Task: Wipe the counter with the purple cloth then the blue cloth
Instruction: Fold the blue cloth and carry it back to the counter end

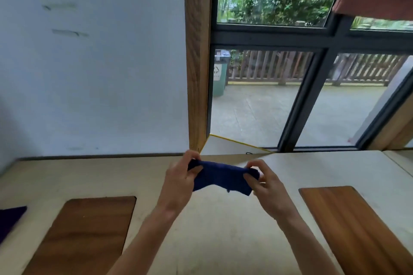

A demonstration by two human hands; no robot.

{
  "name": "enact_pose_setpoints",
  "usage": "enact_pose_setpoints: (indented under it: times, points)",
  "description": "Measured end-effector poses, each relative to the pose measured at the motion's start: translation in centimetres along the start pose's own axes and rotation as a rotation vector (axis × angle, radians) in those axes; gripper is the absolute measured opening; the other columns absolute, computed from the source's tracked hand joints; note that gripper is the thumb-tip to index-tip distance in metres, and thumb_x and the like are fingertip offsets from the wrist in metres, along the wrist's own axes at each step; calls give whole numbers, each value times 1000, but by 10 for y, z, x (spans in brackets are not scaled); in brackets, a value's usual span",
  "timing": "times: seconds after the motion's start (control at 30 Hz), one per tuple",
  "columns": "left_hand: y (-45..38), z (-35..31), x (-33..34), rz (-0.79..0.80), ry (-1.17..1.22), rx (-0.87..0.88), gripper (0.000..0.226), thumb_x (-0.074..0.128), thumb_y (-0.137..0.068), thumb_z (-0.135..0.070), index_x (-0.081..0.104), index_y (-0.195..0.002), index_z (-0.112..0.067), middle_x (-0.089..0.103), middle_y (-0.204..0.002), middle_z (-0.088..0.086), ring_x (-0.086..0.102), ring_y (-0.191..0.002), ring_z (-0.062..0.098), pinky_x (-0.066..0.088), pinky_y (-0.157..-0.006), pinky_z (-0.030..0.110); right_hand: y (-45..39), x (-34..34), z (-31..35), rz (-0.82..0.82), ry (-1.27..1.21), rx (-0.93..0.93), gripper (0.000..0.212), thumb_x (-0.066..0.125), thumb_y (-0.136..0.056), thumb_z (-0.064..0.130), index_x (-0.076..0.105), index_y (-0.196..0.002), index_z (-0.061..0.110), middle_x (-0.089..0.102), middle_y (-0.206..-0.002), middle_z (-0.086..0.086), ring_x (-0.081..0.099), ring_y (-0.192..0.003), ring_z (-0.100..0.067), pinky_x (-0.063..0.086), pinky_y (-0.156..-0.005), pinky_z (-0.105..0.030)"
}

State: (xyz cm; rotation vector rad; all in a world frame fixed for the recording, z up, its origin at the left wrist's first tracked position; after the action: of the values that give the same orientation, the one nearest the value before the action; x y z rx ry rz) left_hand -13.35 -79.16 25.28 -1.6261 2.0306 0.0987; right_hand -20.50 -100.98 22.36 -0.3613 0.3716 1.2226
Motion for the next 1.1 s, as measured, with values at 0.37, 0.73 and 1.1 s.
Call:
enact_pose_setpoints:
  times: [0.37, 0.73, 1.1]
  points:
    - [-4, -72, -50, -45, 62, 12, 33, 44, -104, -16, 47, -89, -45, 63, -77, -27, 58, -72, -12, 47, -58, 5, -1, -40, 109, -53, 1, -209, 8, 53, -105, 22, 53, -103, 30, 68, -88, -3, 63, -77, -20, 52, -66, -25]
    - [41, -45, -117, -165, 173, -147, 23, 48, -101, -14, 54, -96, -36, 60, -66, -18, 57, -61, 0, 43, -49, 10, 18, 30, 139, 185, -419, -225, 22, 57, -102, 10, 64, -101, 30, 67, -111, -8, 64, -107, -29, 56, -81, -41]
    - [155, 26, -287, -407, 171, -313, 22, 53, -100, -16, 60, -97, -36, 67, -93, -4, 64, -90, 17, 49, -73, 29, 67, 205, 228, 426, -324, -335, 25, 63, -98, 10, 68, -94, 34, 74, -96, 10, 70, -93, -9, 57, -64, -19]
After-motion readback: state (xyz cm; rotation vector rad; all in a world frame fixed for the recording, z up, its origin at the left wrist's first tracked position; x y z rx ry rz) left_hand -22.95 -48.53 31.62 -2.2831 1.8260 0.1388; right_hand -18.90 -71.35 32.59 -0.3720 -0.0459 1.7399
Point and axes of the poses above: each hand's wrist, its own y-axis away from the middle knuckle, its own x-axis out of the palm, z = x × y, the point moved 9 cm from there along -y, towards the middle knuckle
